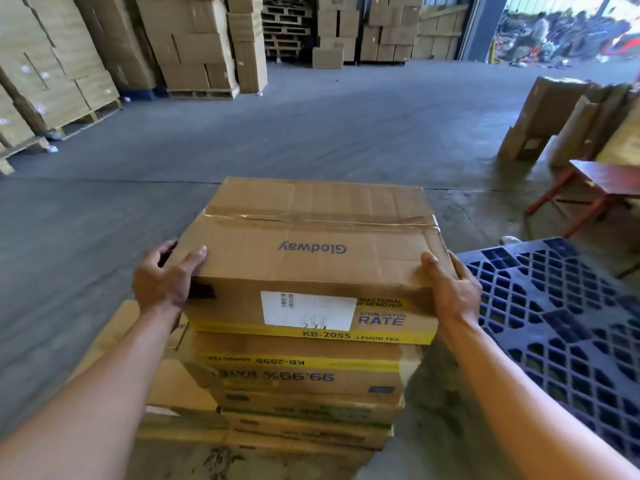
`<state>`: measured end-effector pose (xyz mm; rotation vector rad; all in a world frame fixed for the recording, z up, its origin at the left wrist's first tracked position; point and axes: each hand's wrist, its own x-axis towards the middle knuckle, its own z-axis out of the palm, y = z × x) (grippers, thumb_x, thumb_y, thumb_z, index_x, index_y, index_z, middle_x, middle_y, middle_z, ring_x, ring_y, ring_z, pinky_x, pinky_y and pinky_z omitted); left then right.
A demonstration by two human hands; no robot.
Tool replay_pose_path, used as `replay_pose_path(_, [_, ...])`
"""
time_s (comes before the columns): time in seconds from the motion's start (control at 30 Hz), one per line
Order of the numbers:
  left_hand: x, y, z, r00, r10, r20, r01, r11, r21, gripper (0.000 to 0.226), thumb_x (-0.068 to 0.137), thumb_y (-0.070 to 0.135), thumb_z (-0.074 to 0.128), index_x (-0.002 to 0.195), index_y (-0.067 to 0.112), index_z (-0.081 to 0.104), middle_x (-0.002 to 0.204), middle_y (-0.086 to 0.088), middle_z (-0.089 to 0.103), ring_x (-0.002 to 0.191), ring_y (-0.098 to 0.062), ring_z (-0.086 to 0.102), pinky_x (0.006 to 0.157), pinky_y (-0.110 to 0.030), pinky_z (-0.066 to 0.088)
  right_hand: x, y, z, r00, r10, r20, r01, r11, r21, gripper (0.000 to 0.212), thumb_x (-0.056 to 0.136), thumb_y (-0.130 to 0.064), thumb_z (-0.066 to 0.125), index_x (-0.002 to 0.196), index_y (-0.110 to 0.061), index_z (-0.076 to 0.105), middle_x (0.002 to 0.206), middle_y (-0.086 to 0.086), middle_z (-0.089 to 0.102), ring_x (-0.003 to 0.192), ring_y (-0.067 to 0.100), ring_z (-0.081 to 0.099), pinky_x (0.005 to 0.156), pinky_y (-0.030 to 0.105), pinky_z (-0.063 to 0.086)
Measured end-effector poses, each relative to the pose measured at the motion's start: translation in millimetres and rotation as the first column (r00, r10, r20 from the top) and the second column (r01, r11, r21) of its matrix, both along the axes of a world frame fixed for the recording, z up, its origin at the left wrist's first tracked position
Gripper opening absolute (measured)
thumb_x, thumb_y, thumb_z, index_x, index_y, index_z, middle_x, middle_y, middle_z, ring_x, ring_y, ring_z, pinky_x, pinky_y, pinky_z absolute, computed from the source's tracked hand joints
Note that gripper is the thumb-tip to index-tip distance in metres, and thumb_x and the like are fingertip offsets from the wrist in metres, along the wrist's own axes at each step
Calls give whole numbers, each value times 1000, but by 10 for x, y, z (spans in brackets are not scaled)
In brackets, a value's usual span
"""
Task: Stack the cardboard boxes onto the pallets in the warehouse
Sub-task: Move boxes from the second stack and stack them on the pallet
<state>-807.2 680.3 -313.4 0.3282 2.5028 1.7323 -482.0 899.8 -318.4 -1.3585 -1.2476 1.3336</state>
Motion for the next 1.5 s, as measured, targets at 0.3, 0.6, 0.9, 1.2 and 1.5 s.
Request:
replay_pose_path(0.3, [-14,-307,-48,830,-343,440,279,938,204,81,60,52,86,126,22,51,125,-12,61,114,-39,56,91,-63,51,107,-262,-30,991,41,-129,-52,995,-83,85,73,-49,83,148,-35,45,131,6,60,110,25,63,97,51,54])
replay_pose_path(0.6, [569,-775,185,877,-317,360,236,939,251,100,53,54,92,136,17,51,123,-15,60,110,-39,57,87,-62,53,303,-211,74,962,206,-180,-235,959,-156,78,87,-36,75,152,-41,33,130,11,53,93,27,61,57,37,52])
replay_pose_path(0.9, [1684,-1334,393,973,-68,219,-18,930,367,110,33,62,92,131,20,62,106,-9,75,76,-33,75,60,-52,55,528,13,458,831,519,-200,-528,849,9,69,88,-37,73,149,-42,40,126,5,56,85,18,60,58,40,53])
replay_pose_path(1.2, [3682,-2647,319,893,358,272,-446,776,445,90,41,51,97,122,25,68,97,-6,78,63,-24,71,48,-36,52,716,-766,537,556,818,-148,-829,557,-40,69,83,-44,78,144,-42,47,130,4,57,96,25,63,66,49,61])
replay_pose_path(1.5, [5698,-3989,168,613,714,338,-780,480,401,59,78,26,83,131,34,59,106,-2,72,98,-31,66,75,-55,55,1157,-2285,167,181,967,-180,-980,163,-112,71,79,-40,81,137,-58,46,128,4,64,100,38,70,50,46,62])
